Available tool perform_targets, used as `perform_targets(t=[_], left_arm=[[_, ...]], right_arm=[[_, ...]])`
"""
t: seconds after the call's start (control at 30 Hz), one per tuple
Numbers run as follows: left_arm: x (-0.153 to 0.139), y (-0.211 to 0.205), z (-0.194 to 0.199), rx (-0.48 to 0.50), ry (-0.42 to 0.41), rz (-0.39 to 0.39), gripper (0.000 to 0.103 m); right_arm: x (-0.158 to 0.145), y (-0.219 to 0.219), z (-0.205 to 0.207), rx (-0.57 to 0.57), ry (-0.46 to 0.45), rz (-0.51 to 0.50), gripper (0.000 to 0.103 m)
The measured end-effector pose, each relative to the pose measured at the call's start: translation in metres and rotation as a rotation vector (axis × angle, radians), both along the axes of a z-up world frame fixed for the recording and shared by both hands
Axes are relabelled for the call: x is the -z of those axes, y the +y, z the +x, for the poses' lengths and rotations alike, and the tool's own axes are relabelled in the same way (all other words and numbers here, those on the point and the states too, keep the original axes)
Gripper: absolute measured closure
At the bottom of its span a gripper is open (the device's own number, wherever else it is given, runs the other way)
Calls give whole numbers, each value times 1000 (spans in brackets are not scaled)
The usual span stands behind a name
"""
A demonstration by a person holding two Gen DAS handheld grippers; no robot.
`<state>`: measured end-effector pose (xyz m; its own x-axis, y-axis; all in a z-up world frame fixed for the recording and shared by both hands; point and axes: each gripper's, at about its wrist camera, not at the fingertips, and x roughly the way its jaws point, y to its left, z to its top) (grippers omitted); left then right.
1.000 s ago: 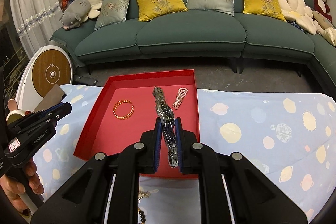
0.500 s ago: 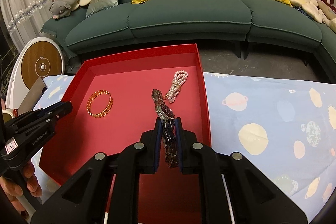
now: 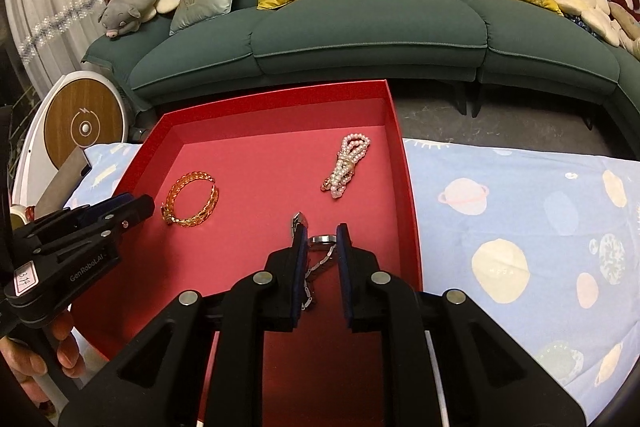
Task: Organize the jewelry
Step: 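Open both tools to release the earring and watch into the box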
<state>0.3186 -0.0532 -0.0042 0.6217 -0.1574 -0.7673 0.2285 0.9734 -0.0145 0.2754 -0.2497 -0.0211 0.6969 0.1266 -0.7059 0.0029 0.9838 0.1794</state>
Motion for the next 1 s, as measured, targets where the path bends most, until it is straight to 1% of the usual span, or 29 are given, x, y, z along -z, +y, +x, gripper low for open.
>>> perform_targets(t=[0.03, 0.07, 0.1, 0.13, 0.23, 0.37, 0.4, 0.43, 0.5, 0.57, 0.67, 0.8, 0.87, 0.93, 0.97, 1.0], left_arm=[[-1, -1, -1, 0, 2, -2, 67], [-3, -2, -2, -6, 0, 4, 56], [-8, -2, -4, -18, -12, 13, 49], [-13, -1, -7, -13, -22, 3, 49], [-35, 6, -14, -28, -52, -2, 49], [-69, 28, -30, -70, -71, -77, 48], [-77, 33, -36, -80, -77, -90, 48], [-84, 39, -43, -86, -85, -99, 48], [-95, 47, -60, -90, -100, -99, 47], [-102, 56, -79, -89, -114, -82, 46], [-103, 70, -113, -98, -127, -74, 43], [-95, 90, -146, -124, -65, -129, 42], [-95, 95, -163, -128, -67, -147, 42], [-93, 96, -180, -118, -77, -132, 42], [-92, 98, -188, -116, -79, -123, 42], [-89, 100, -196, -121, -79, -121, 41]], right_arm=[[-3, 1, -1, 0, -7, 2, 87], [-6, 1, -2, 0, -15, 4, 87], [-9, 2, -3, -2, -21, 6, 83], [-13, 2, -5, -2, -29, 6, 81], [-29, 4, -13, -1, -53, 3, 80], [-56, 4, -31, -3, -84, 3, 80], [-63, 4, -37, -6, -93, 1, 79], [-69, 4, -44, -7, -100, -2, 75], [-83, 1, -61, -6, -119, -4, 70], [-94, -1, -79, -6, -132, 6, 69], [-106, 0, -104, -9, -142, 7, 69], [-116, 0, -139, -13, -139, 35, 69], [-118, 0, -157, -10, -137, 48, 69], [-119, 1, -173, -5, -138, 53, 68], [-120, 2, -181, -2, -138, 55, 66], [-120, 3, -188, 2, -139, 60, 60]])
